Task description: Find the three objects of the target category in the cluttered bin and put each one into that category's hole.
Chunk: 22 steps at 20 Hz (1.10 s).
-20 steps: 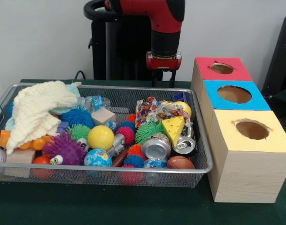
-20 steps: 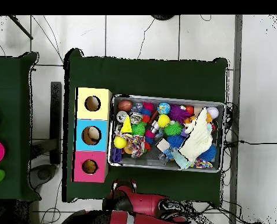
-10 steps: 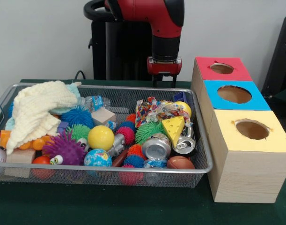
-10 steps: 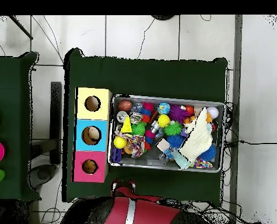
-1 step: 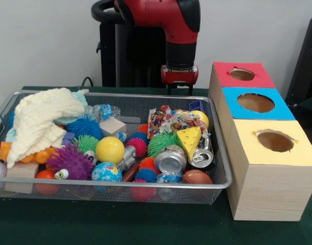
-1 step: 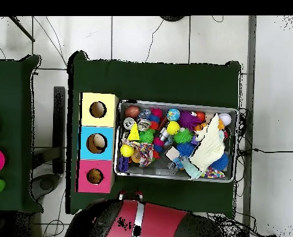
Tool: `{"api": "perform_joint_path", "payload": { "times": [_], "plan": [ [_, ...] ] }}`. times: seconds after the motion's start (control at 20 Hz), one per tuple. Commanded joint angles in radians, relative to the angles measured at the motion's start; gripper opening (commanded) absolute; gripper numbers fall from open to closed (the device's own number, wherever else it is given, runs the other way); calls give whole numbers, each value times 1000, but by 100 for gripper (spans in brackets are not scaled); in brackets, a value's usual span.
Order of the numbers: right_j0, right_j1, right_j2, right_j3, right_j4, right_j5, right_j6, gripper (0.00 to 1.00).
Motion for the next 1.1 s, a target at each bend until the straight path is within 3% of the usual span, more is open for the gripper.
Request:
{"api": "perform_joint_path", "payload": {
  "times": [0.05,0.55,0.9,1.1],
  "plan": [
    [-13,60,52,-191,98,-74,236,100],
    [-17,44,53,-184,93,-65,232,100],
    [60,-181,-8,-108,173,209,154,100],
    [93,-240,-35,-124,197,335,118,100]
  ]
}}
